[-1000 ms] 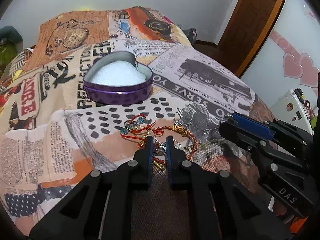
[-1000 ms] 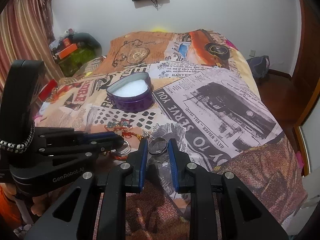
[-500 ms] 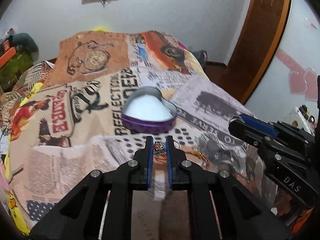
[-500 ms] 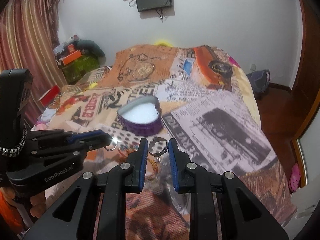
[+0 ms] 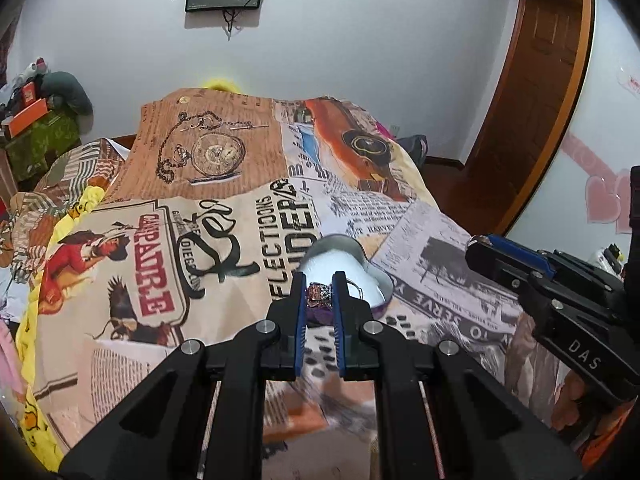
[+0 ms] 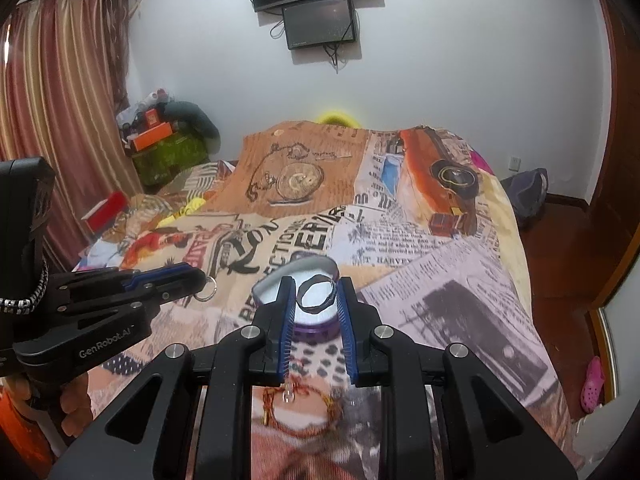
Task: Organize jewelry
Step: 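Carry both rings over the purple heart tin and open both grippers inside it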
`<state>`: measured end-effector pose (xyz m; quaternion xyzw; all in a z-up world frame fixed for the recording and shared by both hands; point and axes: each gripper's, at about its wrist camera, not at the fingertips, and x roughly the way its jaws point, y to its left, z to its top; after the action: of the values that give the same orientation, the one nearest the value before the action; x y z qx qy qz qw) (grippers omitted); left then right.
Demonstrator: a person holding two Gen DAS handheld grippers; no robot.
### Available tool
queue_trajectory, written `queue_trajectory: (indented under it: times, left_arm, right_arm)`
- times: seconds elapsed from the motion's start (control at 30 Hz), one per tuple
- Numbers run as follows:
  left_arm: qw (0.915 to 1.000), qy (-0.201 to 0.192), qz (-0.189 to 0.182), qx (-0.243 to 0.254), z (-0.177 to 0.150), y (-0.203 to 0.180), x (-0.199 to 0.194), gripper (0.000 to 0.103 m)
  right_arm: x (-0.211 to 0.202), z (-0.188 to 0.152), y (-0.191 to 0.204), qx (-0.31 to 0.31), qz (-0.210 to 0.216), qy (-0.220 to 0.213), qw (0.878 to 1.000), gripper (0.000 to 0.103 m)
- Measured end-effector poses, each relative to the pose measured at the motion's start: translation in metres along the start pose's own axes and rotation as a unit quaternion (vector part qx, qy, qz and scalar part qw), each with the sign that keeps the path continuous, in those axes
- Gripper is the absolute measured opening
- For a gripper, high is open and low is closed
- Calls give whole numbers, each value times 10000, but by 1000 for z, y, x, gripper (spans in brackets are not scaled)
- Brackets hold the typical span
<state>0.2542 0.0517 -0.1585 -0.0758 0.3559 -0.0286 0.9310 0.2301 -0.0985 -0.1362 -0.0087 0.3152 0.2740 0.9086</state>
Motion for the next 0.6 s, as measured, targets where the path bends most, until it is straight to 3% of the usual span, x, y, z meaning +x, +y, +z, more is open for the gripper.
queue_trajectory:
  times: [0.23,0.6]
  left_arm:
    - [9999,-71,64,115,8,6,17,11]
    - [9995,283,-72,99,9,16,64,11]
  right_arm:
    - [25,5,-2,45,78,115,9999,19]
    - [68,3,5,-333,-66,491,9982,19]
